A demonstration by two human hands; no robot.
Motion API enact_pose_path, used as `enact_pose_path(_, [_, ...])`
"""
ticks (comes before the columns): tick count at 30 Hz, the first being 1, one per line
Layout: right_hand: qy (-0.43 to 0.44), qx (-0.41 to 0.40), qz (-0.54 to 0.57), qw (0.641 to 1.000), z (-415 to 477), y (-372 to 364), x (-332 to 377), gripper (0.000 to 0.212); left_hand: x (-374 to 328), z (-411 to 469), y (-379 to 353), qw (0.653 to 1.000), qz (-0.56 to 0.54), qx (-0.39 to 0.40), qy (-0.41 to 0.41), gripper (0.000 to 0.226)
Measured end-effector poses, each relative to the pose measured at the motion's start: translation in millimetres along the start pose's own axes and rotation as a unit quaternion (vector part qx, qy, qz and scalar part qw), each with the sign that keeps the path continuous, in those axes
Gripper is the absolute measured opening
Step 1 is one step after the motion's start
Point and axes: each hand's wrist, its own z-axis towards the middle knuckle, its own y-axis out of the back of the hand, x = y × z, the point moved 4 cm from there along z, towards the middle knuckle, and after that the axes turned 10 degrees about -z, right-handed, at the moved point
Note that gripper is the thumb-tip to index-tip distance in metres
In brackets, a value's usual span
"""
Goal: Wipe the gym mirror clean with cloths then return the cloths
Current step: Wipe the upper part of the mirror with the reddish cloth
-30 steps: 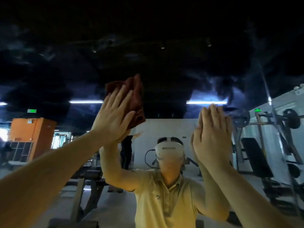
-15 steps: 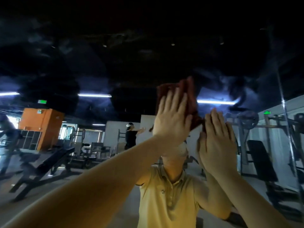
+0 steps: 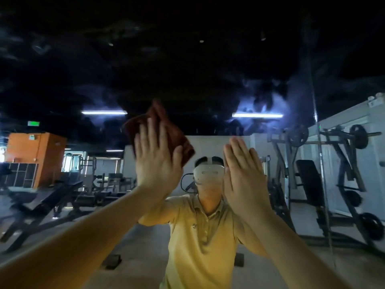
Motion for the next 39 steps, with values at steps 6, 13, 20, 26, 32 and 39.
enact_pose_path(6, [-0.055, 0.027, 0.052, 0.997, -33.3, 30.6, -50.5, 0.058, -128.3, -50.4, -61.6, 0.974, 0.002, 0.084, -0.210, 0.070])
enact_pose_path(13, [-0.047, 0.076, 0.048, 0.995, -76.7, 28.2, -16.4, 0.060, -43.7, -100.9, -35.4, 0.935, 0.065, 0.153, -0.314, 0.067])
enact_pose_path(20, [-0.071, 0.085, -0.015, 0.994, -104.7, 8.4, 28.5, 0.063, 102.3, -158.3, 13.0, 0.975, 0.063, 0.124, -0.174, 0.076])
enact_pose_path(26, [-0.086, 0.099, -0.021, 0.991, -111.7, 16.9, 44.3, 0.065, 56.2, -179.7, -13.4, 0.975, -0.013, 0.093, -0.200, 0.075])
enact_pose_path(32, [-0.050, 0.094, -0.008, 0.994, -157.0, 43.9, -6.4, 0.055, -56.7, -216.6, -62.3, 0.953, -0.067, 0.141, -0.259, 0.073])
enact_pose_path(39, [-0.037, 0.181, -0.008, 0.983, -176.7, 56.9, -75.0, 0.059, -159.6, -282.1, -106.9, 0.890, -0.040, 0.256, -0.375, 0.069])
